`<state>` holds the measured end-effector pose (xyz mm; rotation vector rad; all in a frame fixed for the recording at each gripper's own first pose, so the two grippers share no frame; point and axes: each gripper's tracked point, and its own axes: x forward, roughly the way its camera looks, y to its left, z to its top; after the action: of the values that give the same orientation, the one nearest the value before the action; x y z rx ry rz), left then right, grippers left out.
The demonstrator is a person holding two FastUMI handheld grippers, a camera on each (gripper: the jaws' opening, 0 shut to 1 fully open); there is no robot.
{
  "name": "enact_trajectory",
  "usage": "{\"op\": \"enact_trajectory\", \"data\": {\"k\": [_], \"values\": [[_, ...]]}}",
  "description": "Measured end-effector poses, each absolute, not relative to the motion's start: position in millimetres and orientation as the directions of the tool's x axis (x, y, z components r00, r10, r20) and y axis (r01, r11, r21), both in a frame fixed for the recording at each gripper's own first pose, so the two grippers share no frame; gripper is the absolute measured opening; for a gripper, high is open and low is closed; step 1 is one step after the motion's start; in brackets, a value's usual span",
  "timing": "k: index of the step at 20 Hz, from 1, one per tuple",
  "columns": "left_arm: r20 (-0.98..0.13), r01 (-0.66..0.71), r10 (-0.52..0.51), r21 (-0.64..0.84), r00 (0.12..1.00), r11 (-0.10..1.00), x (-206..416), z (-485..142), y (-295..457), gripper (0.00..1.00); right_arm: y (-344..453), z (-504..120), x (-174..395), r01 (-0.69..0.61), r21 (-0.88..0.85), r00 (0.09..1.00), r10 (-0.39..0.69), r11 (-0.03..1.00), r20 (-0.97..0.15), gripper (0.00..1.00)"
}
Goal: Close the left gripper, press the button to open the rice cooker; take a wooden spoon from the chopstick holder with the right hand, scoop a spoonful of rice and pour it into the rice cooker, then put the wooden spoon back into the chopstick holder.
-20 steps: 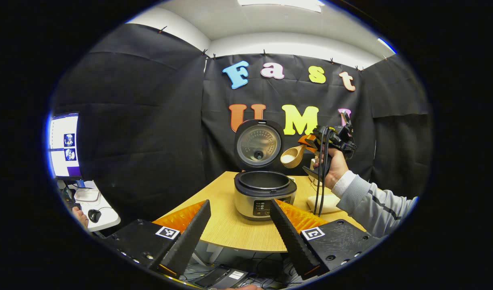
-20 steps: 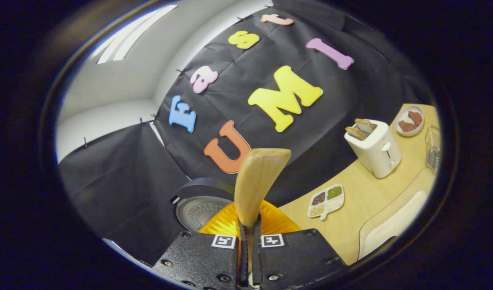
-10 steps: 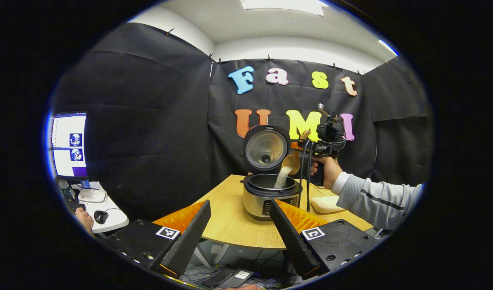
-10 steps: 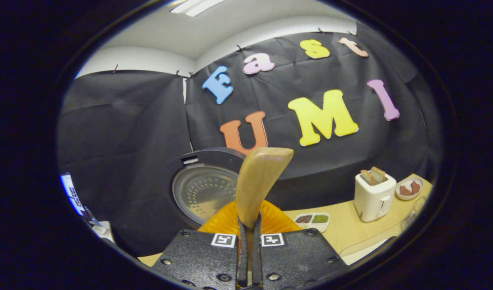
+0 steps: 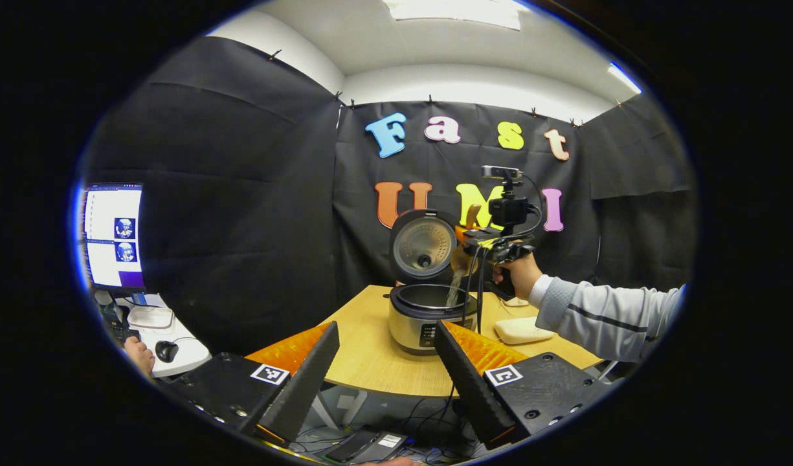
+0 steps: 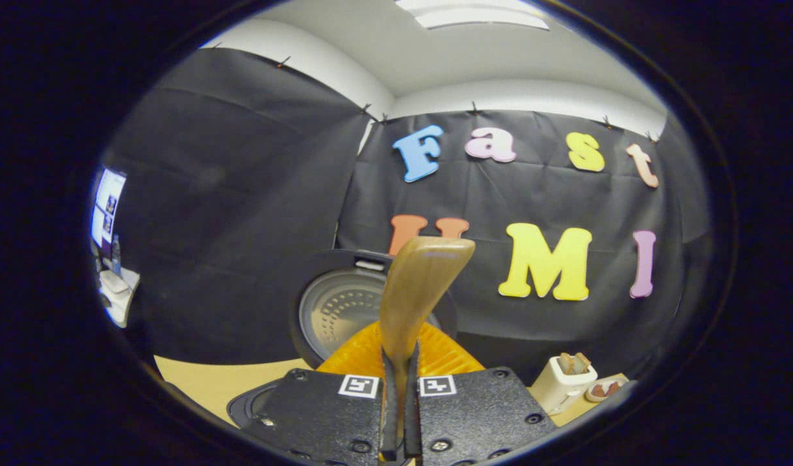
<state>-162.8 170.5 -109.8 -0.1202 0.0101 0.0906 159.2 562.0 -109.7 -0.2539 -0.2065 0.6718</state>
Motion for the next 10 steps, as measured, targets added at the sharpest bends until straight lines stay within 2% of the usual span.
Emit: {"op": "enact_trajectory", "data": {"k": [5, 10], "values": [[-0.031, -0.08, 0.076, -0.139, 0.997, 0.987, -163, -113, 165, 0.95, 551, -109, 151, -0.574, -0.343, 0.767, 0.635, 0.744, 0.092, 0.09], [-0.017, -0.075, 0.073, -0.143, 0.997, 0.987, -164, -107, 162, 0.94, 493, -81, 170, -0.512, -0.259, 0.831, 0.548, 0.819, 0.09, 0.09]]}}
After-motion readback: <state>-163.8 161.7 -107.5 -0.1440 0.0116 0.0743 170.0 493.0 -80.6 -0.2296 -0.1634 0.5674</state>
